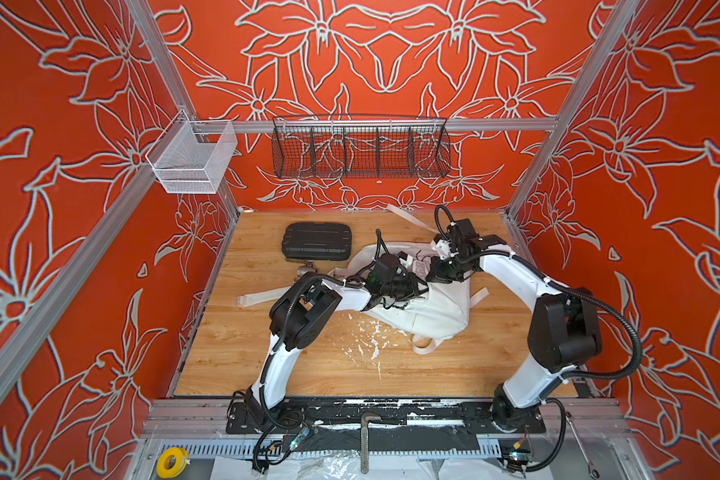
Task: Pack the student bag
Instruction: 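Lower the calculator edge-first into the front pocket with the left gripper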
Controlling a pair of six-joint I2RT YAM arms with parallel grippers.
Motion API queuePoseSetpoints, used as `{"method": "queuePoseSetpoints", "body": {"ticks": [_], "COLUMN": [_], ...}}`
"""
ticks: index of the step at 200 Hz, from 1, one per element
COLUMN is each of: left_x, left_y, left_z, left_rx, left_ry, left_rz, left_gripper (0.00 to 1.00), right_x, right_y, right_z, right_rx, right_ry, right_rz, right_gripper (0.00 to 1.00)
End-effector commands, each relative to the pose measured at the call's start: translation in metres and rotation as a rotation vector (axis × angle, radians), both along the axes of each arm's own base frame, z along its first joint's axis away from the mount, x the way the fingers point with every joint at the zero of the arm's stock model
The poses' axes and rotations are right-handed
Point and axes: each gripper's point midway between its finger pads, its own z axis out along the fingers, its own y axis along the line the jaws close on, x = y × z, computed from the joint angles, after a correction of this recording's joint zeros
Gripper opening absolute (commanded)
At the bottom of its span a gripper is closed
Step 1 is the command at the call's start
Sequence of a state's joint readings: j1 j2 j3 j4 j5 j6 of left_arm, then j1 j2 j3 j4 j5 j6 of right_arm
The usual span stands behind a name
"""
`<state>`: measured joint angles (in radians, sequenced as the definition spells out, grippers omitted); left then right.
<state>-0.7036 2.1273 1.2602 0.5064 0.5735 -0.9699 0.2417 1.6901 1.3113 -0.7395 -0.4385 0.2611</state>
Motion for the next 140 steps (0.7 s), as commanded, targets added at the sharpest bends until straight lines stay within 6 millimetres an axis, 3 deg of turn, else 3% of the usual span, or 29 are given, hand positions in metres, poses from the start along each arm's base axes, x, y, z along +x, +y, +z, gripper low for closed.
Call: {"method": "queuePoseSetpoints", "body": {"ticks": [1,32,65,94,140], "left_x": [-0.024,-0.025,-0.028,-0.03,-0.031], "left_y": [-0.016,0.002,0.019,0.025,0.022], "left_z": [0.036,0.045,0.054,0.06,0.046], "left_rx": [-0.028,0.078,0.199,0.255,0.299], "left_ry": [-0.11,-0.186,-0.257,-0.292,-0.253], "left_rz": [-0.101,-0.068,-0.076,-0.105,-0.149], "left_gripper": [0.37,0.69,0.73,0.63,0.27], "right_x": [0.001,-0.009,-0.019,-0.026,-0.025], "right_y": [0.019,0.011,0.01,0.012,0.015], "right_z": [0.011,0.005,0.007,0.005,0.014], "right_rx": [0.087,0.085,0.095,0.112,0.136], "right_ry": [-0.073,-0.062,-0.062,-0.036,-0.059], "right_rz": [0.071,0.056,0.075,0.092,0.092], "right_gripper": [0.0,0.0,0.0,0.0,0.0]}}
